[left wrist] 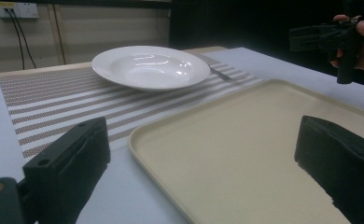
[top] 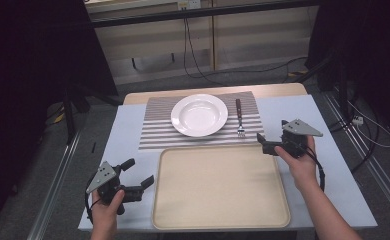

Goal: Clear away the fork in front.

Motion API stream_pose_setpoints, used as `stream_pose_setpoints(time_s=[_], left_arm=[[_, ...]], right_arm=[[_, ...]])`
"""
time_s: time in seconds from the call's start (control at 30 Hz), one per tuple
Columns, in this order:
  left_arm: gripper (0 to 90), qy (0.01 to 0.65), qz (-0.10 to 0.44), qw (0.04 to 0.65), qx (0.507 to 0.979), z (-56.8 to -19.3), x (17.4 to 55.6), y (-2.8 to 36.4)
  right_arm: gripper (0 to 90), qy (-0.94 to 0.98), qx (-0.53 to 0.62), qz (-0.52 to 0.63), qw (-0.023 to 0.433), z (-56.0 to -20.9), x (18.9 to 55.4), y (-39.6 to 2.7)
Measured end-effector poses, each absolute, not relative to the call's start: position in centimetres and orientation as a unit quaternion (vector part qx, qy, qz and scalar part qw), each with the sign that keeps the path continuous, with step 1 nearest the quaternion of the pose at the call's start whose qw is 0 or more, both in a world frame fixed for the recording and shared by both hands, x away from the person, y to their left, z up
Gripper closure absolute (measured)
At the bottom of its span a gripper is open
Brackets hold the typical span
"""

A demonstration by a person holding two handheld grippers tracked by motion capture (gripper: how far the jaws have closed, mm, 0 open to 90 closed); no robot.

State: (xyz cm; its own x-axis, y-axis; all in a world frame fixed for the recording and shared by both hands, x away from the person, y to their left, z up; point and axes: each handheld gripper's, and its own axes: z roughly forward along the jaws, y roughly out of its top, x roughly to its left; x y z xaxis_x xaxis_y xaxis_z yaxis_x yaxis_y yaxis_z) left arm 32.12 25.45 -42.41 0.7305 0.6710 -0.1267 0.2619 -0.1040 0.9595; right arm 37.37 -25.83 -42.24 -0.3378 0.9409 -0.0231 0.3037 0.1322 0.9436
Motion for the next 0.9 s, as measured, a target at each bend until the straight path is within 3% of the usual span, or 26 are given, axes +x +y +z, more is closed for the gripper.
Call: stream_pose_setpoints(time_s=[0.9], left_arm=[[3.5,0.320,0.171,0.587,0.724,-42.5,32.2,25.3]], right_arm=[[2.0,0.693,0.467,0.445,0.323,-41.9,42.8,-24.2]])
